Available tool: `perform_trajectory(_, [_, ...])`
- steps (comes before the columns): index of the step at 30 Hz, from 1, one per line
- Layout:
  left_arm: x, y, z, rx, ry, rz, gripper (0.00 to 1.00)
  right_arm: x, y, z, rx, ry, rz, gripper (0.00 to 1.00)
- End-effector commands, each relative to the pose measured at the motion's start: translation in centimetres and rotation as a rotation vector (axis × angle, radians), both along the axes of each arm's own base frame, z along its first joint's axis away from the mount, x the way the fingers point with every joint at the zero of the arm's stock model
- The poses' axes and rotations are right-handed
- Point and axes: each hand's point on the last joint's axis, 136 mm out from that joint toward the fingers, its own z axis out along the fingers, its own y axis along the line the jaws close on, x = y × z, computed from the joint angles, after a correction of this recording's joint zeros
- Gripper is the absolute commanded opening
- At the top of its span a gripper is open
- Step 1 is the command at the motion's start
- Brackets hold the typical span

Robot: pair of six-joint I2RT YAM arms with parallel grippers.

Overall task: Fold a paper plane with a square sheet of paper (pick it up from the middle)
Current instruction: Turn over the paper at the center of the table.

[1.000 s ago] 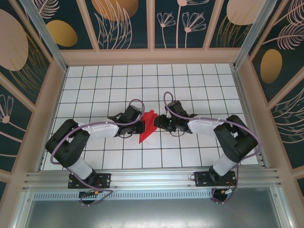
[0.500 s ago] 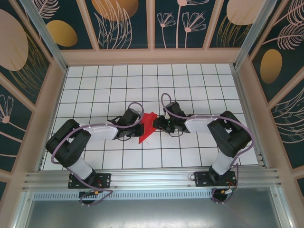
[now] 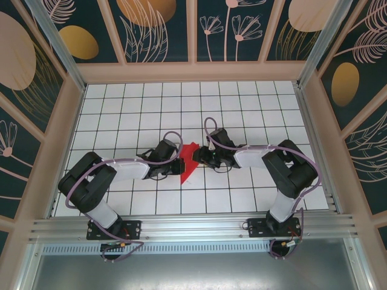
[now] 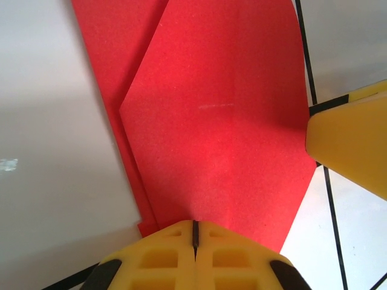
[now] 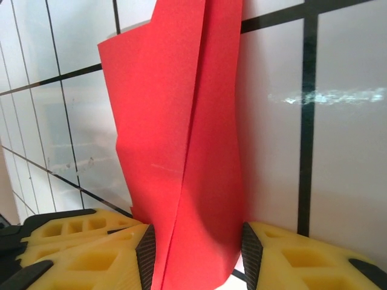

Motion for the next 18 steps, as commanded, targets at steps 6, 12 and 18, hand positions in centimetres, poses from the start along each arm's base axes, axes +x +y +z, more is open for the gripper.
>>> perform_trajectory(6, [-1.6, 0.0, -0.8, -0.034, 0.067, -0.007, 0.01, 0.3, 1.8, 1.7, 0.108, -0.023, 0.028, 0.45])
perform_trajectory(12, [-1.8, -0.2, -0.7, -0.061, 0.074, -0.007, 0.01, 0.3, 2.0, 1.3, 0.106, -0.018, 0.033, 0.45])
perform_trajectory(18, [-2.0, -0.2, -0.4, -0.081, 0.073, 0.002, 0.01, 0.2, 2.1, 0.5, 0.09, -0.01, 0.047, 0.44])
